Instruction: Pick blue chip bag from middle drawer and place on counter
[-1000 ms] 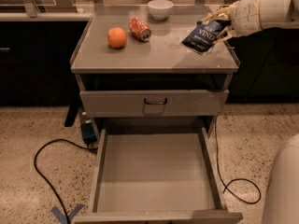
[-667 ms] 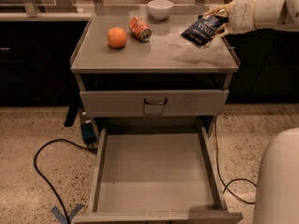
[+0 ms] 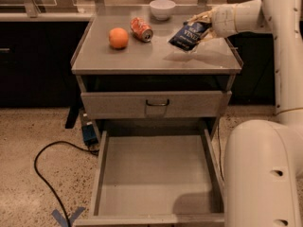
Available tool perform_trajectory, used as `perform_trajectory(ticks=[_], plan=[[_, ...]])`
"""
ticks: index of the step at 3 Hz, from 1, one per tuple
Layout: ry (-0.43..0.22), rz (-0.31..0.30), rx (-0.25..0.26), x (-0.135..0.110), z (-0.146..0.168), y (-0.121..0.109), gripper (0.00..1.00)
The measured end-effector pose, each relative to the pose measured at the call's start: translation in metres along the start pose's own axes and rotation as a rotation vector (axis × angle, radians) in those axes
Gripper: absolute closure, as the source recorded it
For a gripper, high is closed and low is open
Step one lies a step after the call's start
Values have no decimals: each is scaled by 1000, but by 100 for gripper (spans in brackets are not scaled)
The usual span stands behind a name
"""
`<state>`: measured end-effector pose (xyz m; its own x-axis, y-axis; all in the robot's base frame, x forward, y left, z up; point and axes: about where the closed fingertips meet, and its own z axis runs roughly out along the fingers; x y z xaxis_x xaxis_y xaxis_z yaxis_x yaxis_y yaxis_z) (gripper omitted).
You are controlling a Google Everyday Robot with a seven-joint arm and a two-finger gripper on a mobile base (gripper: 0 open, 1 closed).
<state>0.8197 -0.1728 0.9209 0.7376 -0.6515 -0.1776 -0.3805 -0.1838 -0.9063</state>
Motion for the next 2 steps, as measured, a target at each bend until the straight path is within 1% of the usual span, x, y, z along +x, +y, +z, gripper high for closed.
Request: perform_trajectory(ticks=[1,2], plan=[[-48,-21,-69,-14,29,10,100],[-74,-21,-113,-23,52,19,100]])
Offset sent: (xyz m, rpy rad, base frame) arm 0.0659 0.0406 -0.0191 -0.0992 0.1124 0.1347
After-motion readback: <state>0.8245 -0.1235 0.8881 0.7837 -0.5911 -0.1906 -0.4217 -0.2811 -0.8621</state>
